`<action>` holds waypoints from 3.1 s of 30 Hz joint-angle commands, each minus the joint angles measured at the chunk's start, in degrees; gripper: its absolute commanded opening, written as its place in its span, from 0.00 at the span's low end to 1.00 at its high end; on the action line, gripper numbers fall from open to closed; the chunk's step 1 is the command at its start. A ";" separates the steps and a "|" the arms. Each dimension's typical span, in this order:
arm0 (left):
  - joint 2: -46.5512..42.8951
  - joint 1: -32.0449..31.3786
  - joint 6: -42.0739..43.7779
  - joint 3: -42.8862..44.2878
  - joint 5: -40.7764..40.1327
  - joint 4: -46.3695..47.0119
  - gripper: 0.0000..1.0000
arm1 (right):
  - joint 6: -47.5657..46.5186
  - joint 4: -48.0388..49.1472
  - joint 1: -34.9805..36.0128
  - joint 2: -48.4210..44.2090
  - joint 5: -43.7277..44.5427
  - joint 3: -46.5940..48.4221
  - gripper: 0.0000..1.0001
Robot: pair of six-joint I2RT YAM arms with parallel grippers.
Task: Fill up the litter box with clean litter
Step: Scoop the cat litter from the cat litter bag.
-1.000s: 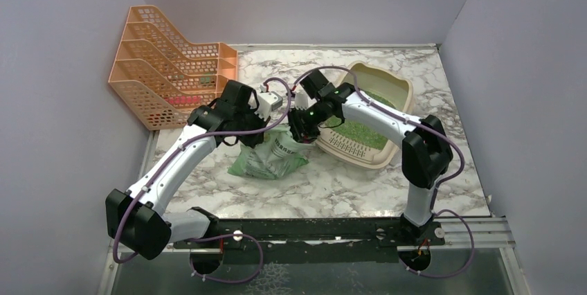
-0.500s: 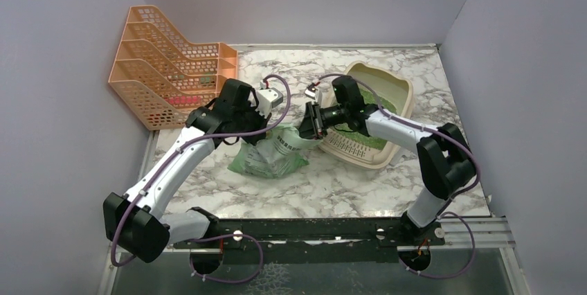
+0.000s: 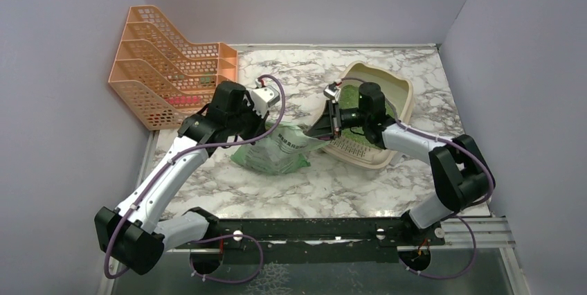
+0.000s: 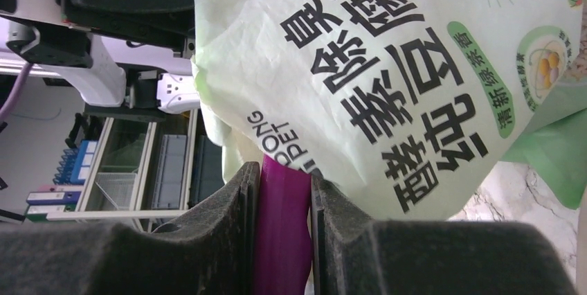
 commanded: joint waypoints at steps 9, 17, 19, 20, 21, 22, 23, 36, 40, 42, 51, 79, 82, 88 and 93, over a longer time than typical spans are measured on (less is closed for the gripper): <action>-4.01 0.09 -0.05 -2.37 -0.44 3.42 0.00 | 3.00 10.81 -5.59 -10.36 -4.66 -2.26 0.01; -5.04 0.09 0.50 -2.47 -0.06 3.84 0.00 | 1.71 6.51 -8.12 -12.85 -3.40 -3.00 0.01; -5.56 0.09 0.81 -2.55 -0.09 3.93 0.00 | 1.73 5.11 -9.13 -13.92 -3.44 -3.33 0.01; -5.83 0.09 0.98 -2.68 0.05 4.05 0.00 | 1.74 4.30 -9.56 -14.42 -3.57 -3.39 0.01; -6.11 0.13 1.05 -2.77 0.04 4.23 0.00 | 1.72 3.63 -10.09 -14.91 -3.81 -3.54 0.01; -6.52 0.09 1.01 -2.93 -0.02 4.51 0.00 | 1.64 2.93 -10.48 -15.36 -4.09 -3.69 0.01; -6.76 0.09 0.93 -2.99 -0.12 4.82 0.00 | 1.32 2.11 -10.98 -15.82 -4.35 -3.85 0.01; -14.28 0.09 1.12 -7.12 1.26 9.63 0.00 | 7.04 -1.36 -17.20 -18.01 -6.96 -8.51 0.01; -17.08 0.09 2.39 -9.18 2.30 11.38 0.00 | 16.96 7.69 -17.99 -18.81 -7.02 -12.76 0.01; -18.18 0.09 2.98 -9.64 2.35 11.80 0.00 | 19.64 9.25 -18.47 -19.54 -6.49 -14.17 0.01; -21.89 0.09 4.09 -11.35 1.54 12.04 0.00 | 20.77 3.65 -22.82 -24.63 -5.50 -15.80 0.01; -19.32 0.09 7.29 -7.23 1.51 9.96 0.00 | -10.60 -50.64 -25.63 -27.40 5.64 7.49 0.01; -18.58 0.02 7.49 -6.36 2.27 9.83 0.00 | -11.58 -52.98 -24.19 -26.64 6.98 10.46 0.01; -17.72 0.00 8.59 -5.03 2.32 9.76 0.00 | -13.58 -56.22 -18.80 -23.69 11.57 15.74 0.01; -17.95 0.00 9.95 -5.02 0.44 8.00 0.00 | -15.16 -58.36 -15.87 -21.25 14.03 19.21 0.01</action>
